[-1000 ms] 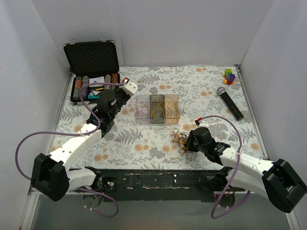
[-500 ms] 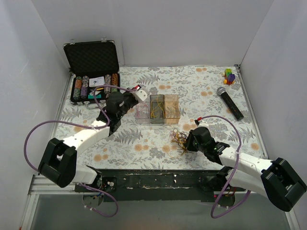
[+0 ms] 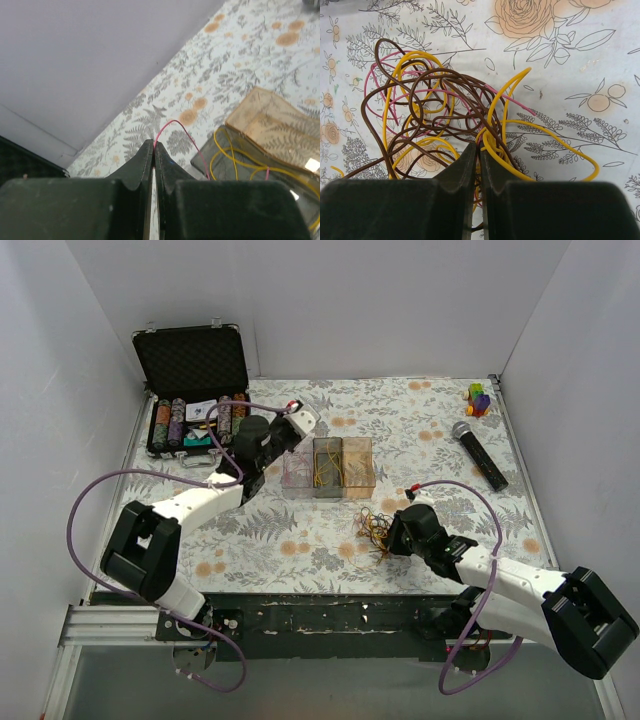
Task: Untangle the cables
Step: Place the cable in the bin.
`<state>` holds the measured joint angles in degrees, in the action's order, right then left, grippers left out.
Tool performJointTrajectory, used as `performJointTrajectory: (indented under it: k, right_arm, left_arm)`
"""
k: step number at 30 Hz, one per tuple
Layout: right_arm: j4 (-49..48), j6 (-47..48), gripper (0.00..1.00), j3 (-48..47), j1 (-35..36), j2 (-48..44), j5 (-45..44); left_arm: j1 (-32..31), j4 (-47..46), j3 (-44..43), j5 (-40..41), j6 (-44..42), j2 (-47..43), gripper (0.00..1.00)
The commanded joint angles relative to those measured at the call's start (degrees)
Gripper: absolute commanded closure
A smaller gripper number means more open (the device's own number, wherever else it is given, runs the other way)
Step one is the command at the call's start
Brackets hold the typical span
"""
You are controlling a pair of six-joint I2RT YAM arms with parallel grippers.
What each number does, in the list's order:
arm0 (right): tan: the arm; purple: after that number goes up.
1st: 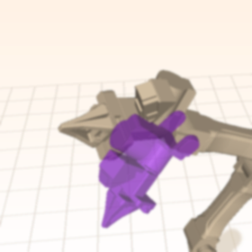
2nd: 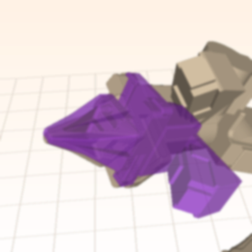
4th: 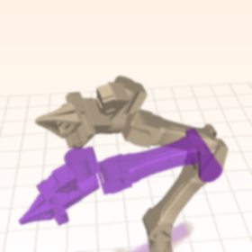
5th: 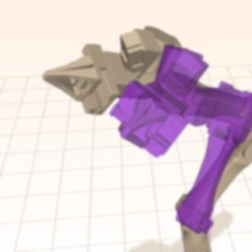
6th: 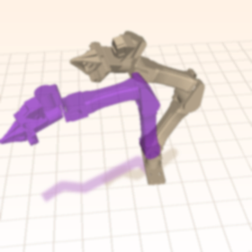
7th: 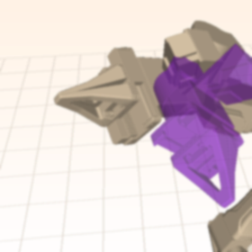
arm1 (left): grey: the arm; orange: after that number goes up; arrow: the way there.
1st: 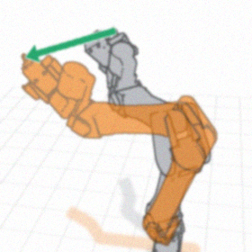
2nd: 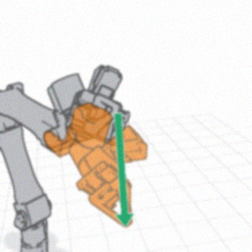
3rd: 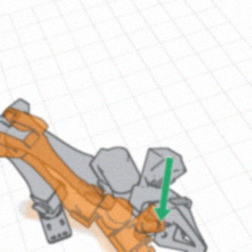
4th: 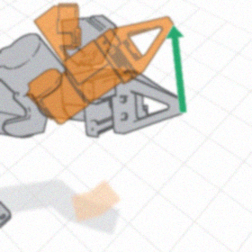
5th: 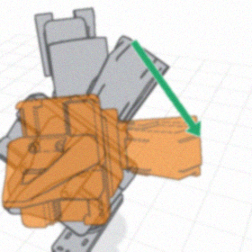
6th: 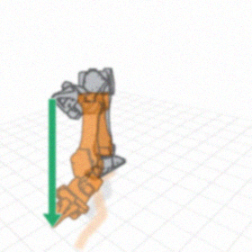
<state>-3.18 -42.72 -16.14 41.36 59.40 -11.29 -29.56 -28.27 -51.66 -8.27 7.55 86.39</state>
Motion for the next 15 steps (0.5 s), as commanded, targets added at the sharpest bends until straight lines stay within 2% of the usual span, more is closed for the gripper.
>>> performJointTrajectory:
  k: [1,5,15]
  right_arm:
    - [6.1,0.7,0.85,0.4,0.0,2.6,-1.1]
    - [5.7,0.5,0.85,0.6,0.0,2.8,-0.8]
    - [6.5,0.4,0.85,1.2,0.0,1.6,-1.7]
  left_arm:
    - [-0.5,-1.8,-7.5,-2.1,4.4,1.2,1.00]
    - [-0.6,-0.8,-8.9,-2.4,6.3,1.6,1.00]
    - [-0.5,-2.0,6.0,-2.1,6.4,-3.9,1.00]
